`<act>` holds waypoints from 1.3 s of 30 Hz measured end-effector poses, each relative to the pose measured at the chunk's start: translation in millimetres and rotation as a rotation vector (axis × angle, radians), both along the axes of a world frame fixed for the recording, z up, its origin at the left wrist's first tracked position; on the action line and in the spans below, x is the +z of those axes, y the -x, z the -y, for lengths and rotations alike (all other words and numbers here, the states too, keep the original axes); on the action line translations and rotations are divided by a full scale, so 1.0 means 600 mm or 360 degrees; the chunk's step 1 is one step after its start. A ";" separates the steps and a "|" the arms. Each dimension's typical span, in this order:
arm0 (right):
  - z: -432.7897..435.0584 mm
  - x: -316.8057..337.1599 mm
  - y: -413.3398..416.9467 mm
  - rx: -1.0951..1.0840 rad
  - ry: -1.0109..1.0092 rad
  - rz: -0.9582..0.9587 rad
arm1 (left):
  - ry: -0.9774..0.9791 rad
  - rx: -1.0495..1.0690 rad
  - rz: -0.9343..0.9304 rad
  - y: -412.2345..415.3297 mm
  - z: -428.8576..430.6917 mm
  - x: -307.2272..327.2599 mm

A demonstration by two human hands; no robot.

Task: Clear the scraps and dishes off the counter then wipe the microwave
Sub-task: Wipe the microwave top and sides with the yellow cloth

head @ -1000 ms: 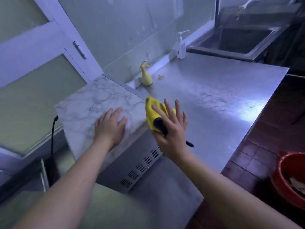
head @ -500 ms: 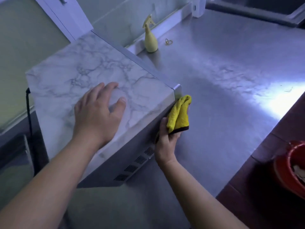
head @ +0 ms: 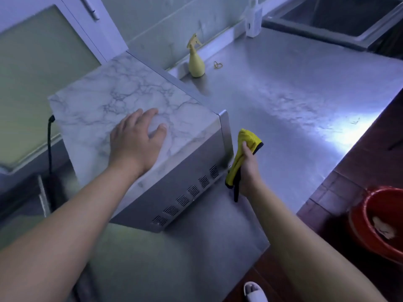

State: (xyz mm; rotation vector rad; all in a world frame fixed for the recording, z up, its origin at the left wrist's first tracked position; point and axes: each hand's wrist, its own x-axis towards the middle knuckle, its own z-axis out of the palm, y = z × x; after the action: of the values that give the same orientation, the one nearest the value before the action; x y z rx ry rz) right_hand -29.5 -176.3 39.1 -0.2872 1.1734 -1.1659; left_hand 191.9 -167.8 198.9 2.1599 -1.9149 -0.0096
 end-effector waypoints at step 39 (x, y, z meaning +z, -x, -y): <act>-0.118 0.083 -0.204 -0.0306 0.1671 -0.1604 | 0.0015 0.0012 -0.0125 -0.002 0.001 0.003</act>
State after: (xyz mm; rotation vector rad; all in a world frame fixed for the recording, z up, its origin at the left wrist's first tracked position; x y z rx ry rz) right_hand 93.2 -105.4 89.2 -1.7421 1.3130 -1.8184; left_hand 193.3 -168.3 200.4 2.1278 -1.8602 -0.0822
